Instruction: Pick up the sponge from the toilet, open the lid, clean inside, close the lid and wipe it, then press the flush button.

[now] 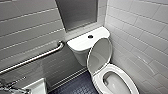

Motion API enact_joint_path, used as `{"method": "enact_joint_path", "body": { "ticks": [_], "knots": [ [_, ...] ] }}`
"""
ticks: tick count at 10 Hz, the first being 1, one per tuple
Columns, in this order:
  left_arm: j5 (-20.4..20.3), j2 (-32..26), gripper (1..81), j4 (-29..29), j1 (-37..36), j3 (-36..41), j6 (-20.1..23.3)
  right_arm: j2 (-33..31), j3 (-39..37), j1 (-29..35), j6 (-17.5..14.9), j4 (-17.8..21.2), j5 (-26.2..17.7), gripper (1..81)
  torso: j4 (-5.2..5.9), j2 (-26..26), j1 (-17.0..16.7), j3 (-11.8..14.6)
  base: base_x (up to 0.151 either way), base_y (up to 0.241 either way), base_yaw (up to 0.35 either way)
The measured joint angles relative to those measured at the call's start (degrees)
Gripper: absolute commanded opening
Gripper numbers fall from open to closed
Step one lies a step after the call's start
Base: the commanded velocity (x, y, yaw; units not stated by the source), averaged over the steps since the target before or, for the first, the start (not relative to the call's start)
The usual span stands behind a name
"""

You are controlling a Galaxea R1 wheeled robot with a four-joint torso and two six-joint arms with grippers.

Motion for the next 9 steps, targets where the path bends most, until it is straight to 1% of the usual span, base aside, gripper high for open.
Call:
{"method": "enact_joint_path", "body": {
  "ticks": [1,3,4,5,6,7,8,9],
  "knots": [
    [0.0,0.0,81.1,0.0,0.0,0.0,0.02,0.5,0.96,1.88,0.0,-0.39,-2.88,1.0,0.0,0.0,0.0,0.0,0.0,0.0,0.0],
    [0.02,-0.01,81.1,0.0,0.0,0.0,0.02,3.19,2.61,8.18,0.05,-1.22,-11.65,1.0,0.0,-0.02,-0.02,0.0,0.0,0.0,0.0],
    [-0.02,0.0,81.1,0.0,0.04,0.0,0.02,5.24,2.97,11.78,0.28,-1.52,-15.7,1.0,0.0,-0.04,-0.02,0.0,0.0,0.0,0.0],
    [-0.02,0.0,81.1,0.0,0.09,0.0,0.02,7.13,3.06,14.75,0.85,-1.77,-21.16,1.0,0.0,-0.06,-0.02,0.0,0.0,0.0,0.0],
    [0.02,-0.01,81.1,0.0,0.12,0.0,0.02,9.75,2.58,18.16,1.84,-1.84,-26.04,1.0,-0.02,-0.06,-0.02,0.0,0.0,0.0,0.0],
    [-0.02,0.0,81.1,0.0,0.12,0.0,0.02,13.4,1.27,22.16,2.5,-1.84,-29.82,1.0,-0.02,-0.06,-0.02,0.0,0.0,0.0,0.0],
    [0.02,0.0,81.1,0.0,0.12,0.0,0.02,18.1,-0.54,25.92,2.45,-2.12,-29.73,1.0,-0.02,-0.04,-0.02,0.0,0.0,0.0,0.0],
    [-0.02,0.0,81.1,0.0,0.09,0.0,0.02,23.24,-1.85,28.59,2.73,-2.21,-30.73,1.0,0.0,-0.04,-0.02,0.0,0.0,0.0,0.0]
  ]
}}
